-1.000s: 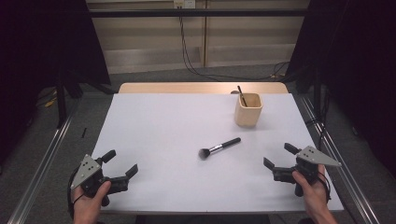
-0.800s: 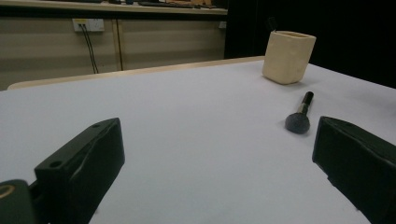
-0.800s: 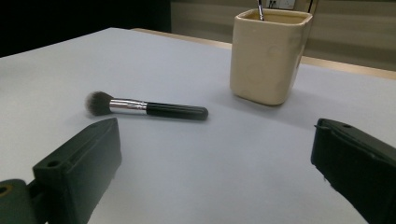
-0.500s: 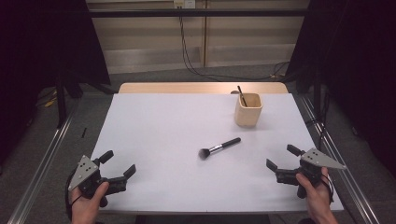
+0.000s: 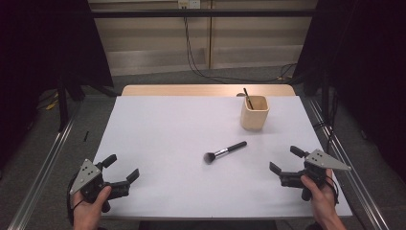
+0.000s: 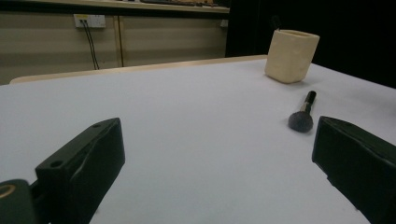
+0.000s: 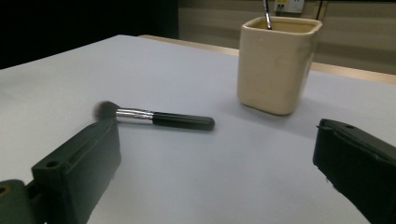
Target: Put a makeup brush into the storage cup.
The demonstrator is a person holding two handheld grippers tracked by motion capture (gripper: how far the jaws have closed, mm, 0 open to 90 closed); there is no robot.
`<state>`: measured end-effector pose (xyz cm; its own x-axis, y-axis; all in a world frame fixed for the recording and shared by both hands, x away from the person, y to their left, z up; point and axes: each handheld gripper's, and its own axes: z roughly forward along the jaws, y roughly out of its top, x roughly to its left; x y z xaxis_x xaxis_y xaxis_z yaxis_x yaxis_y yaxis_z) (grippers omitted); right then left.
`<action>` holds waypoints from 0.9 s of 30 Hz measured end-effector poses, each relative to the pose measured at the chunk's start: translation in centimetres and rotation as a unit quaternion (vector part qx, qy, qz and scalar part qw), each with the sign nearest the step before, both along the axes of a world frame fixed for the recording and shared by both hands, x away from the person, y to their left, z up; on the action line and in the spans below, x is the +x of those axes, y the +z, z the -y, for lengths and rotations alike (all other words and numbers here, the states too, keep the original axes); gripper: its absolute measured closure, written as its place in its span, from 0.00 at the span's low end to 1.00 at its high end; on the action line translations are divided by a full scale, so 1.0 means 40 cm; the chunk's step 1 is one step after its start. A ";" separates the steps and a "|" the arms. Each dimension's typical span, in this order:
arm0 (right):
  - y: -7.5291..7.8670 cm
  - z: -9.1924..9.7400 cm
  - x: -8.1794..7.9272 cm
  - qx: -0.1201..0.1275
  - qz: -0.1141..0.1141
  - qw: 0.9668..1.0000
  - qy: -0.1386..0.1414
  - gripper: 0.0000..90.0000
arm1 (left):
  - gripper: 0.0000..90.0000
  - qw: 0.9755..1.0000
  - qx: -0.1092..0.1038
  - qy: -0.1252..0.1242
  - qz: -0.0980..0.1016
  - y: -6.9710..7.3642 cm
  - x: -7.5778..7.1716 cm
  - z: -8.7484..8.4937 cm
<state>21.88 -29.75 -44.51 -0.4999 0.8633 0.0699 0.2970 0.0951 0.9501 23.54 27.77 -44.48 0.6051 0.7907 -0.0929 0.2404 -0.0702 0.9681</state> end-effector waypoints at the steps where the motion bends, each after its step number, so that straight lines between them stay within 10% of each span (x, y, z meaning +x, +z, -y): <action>1: 0.002 -0.003 0.003 0.005 -0.002 1.000 0.003 0.02 | 0.03 1.000 -0.002 -0.001 -0.001 0.000 0.000 0.001; 27: 0.052 -0.089 0.135 -0.013 -0.023 0.997 0.075 0.00 | 0.03 1.000 0.012 -0.012 0.001 -0.002 0.000 0.016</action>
